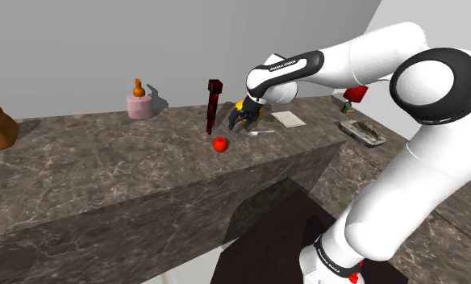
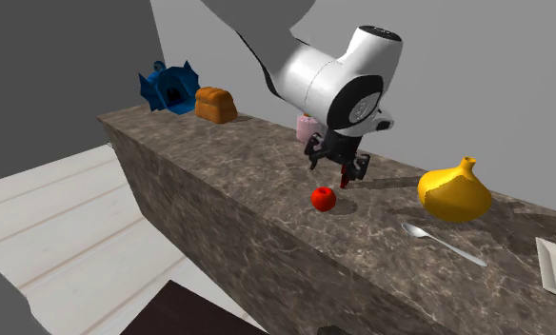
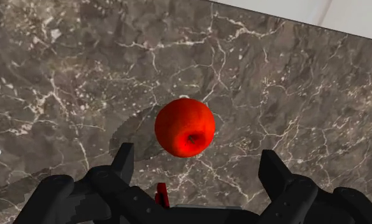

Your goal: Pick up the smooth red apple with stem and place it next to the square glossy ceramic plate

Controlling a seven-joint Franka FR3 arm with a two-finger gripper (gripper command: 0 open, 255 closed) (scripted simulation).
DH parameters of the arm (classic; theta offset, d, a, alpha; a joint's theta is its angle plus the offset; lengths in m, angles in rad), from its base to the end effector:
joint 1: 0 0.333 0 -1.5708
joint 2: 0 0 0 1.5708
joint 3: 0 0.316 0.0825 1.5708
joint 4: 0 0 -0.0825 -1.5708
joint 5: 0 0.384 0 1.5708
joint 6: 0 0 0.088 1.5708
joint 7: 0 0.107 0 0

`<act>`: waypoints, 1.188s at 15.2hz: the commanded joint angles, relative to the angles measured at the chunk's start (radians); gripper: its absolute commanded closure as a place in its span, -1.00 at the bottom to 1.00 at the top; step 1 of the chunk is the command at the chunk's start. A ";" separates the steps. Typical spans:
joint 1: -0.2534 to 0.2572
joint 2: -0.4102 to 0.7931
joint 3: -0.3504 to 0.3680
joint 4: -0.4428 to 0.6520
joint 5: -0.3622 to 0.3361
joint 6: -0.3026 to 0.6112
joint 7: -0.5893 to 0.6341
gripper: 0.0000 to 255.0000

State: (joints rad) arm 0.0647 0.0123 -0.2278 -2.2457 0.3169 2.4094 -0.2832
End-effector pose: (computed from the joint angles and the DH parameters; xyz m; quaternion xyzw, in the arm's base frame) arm 0.5320 -0.0855 0.3760 -0.9896 0.0496 -0.0981 0.0933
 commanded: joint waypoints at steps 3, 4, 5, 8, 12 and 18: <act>-0.011 0.165 0.011 0.094 0.139 0.042 -0.094 -1.00; -0.017 0.205 0.018 0.120 0.170 0.047 -0.115 -1.00; -0.025 0.245 0.027 0.148 0.200 0.052 -0.133 -1.00; -0.052 0.364 0.057 0.238 0.277 0.060 -0.181 -1.00; -0.058 0.411 0.074 0.259 0.303 0.085 -0.196 -1.00; -0.059 0.463 0.092 0.276 0.329 0.120 -0.213 -1.00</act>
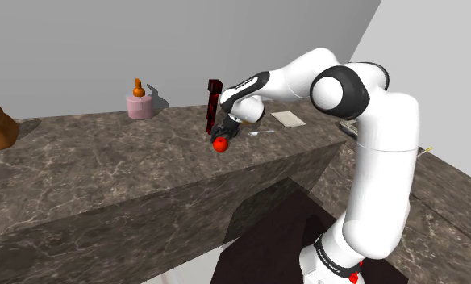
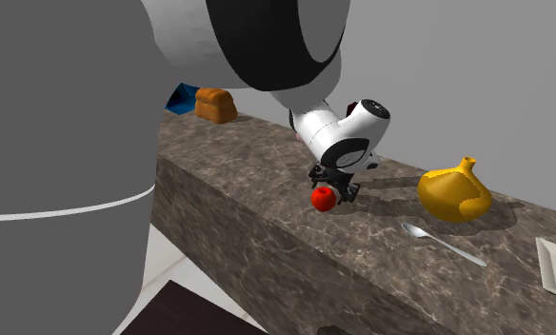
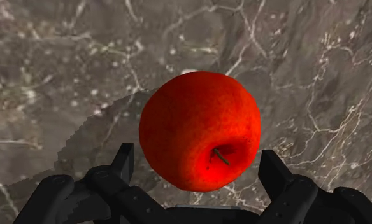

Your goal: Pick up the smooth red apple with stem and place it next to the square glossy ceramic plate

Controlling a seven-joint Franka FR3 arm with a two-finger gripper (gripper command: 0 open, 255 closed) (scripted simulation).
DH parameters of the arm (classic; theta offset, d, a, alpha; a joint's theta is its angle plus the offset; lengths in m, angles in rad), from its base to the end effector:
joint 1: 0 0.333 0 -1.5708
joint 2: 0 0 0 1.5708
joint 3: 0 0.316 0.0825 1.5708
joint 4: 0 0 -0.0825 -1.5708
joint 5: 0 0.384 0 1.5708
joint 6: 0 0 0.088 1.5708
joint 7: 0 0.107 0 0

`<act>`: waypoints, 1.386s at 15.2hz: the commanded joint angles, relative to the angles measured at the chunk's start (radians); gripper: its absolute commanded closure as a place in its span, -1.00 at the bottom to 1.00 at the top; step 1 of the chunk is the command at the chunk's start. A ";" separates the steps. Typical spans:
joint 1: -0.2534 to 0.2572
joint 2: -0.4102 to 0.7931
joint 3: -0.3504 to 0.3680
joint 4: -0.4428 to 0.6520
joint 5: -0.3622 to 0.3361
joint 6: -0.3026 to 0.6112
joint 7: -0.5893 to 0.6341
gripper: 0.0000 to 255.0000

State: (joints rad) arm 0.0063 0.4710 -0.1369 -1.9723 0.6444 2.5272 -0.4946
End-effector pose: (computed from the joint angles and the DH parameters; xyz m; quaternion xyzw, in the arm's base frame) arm 0.6169 -0.0839 0.2384 -0.9830 0.0652 -0.0964 0.1418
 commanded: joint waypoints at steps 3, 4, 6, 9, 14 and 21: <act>-0.001 0.004 0.001 0.003 0.002 0.002 -0.002 -1.00; -0.001 0.004 0.001 0.003 0.002 0.002 -0.002 -1.00; -0.001 0.004 0.001 0.003 0.002 0.002 -0.001 -1.00; -0.001 0.004 0.001 0.003 0.002 0.002 -0.001 1.00; -0.001 0.004 0.001 0.002 0.002 0.002 -0.002 1.00; 0.011 -0.045 -0.018 0.000 -0.033 -0.039 0.035 1.00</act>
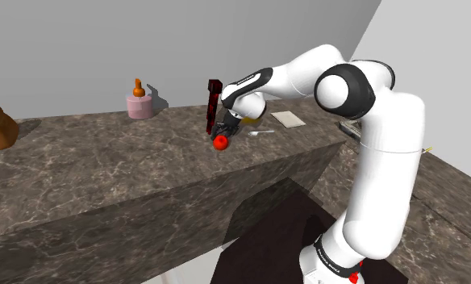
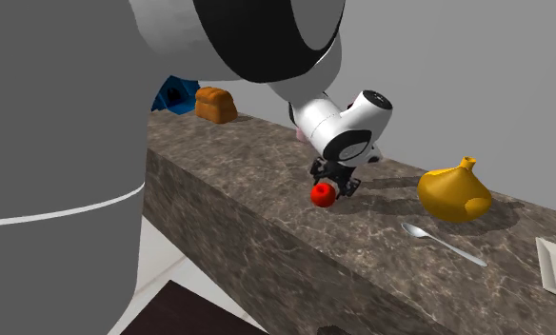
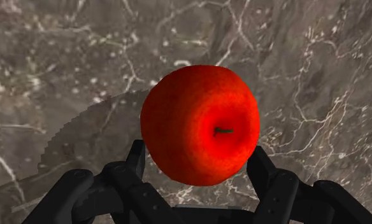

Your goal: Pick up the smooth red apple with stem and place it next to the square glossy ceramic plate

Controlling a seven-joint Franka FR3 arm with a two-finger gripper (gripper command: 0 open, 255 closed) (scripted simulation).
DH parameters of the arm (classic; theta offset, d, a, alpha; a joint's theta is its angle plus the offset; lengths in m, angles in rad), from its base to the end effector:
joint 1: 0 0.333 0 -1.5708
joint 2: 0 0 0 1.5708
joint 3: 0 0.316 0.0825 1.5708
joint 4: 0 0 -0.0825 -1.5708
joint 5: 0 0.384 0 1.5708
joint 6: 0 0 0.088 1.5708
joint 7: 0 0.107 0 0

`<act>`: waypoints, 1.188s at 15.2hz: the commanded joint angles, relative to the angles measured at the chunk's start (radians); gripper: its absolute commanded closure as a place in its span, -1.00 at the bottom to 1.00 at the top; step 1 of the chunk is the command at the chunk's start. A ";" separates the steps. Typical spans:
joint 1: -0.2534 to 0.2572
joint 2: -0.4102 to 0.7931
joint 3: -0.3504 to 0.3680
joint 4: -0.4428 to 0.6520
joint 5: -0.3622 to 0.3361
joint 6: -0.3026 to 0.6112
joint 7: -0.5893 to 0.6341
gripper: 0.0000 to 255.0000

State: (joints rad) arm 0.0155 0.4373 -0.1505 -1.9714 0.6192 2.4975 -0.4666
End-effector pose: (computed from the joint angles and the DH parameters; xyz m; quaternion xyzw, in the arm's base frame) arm 0.6178 -0.0836 0.2577 -0.9830 0.0653 -0.0970 0.1418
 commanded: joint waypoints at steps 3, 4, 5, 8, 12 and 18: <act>0.008 -0.039 -0.015 0.000 -0.029 -0.036 0.029 1.00; 0.010 -0.048 -0.018 0.001 -0.035 -0.044 0.037 1.00; 0.012 -0.057 -0.021 0.002 -0.042 -0.053 0.044 1.00; 0.017 -0.083 -0.030 0.006 -0.063 -0.080 0.065 1.00; 0.023 -0.116 -0.040 0.015 -0.089 -0.117 0.093 1.00; 0.029 -0.160 -0.053 0.036 -0.126 -0.176 0.133 1.00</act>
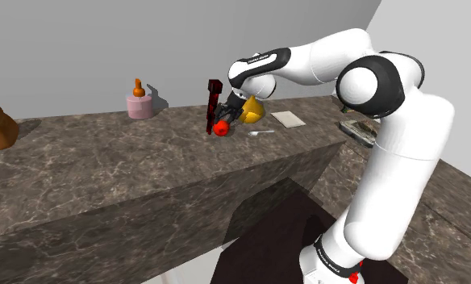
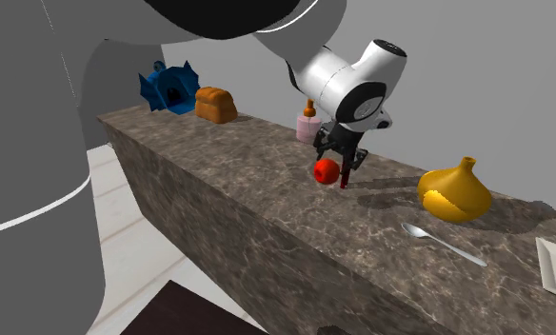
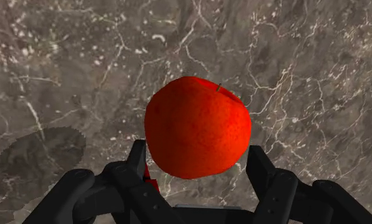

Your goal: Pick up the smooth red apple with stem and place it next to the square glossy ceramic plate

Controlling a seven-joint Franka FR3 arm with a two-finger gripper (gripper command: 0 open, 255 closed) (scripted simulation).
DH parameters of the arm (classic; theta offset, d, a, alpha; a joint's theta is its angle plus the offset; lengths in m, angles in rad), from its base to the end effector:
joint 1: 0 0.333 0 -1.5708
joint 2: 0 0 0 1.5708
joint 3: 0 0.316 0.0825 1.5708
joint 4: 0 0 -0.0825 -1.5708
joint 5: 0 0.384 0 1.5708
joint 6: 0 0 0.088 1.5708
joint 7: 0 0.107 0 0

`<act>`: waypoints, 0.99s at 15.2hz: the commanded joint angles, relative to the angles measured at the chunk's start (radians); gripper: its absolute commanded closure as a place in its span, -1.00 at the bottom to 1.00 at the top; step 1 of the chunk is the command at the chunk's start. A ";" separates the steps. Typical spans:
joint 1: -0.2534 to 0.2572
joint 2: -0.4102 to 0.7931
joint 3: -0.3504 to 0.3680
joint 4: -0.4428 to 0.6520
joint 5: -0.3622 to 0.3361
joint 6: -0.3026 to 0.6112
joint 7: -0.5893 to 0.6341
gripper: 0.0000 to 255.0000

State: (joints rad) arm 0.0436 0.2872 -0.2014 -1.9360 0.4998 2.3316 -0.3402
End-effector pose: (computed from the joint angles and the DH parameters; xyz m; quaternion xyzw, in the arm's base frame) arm 0.6185 -0.0840 0.3528 -0.9830 0.0653 -0.0969 0.1418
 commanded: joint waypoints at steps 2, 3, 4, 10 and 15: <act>0.003 -0.023 -0.006 0.009 -0.018 -0.030 0.019 1.00; 0.004 -0.030 -0.007 0.014 -0.024 -0.040 0.026 1.00; 0.004 -0.036 -0.009 0.019 -0.029 -0.050 0.032 1.00; -0.064 -0.069 -0.047 -0.035 -0.012 -0.068 -0.086 1.00; -0.134 -0.080 -0.089 -0.059 0.002 -0.098 -0.204 1.00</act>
State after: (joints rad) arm -0.0737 0.2062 -0.2812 -1.9868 0.4953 2.2356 -0.5121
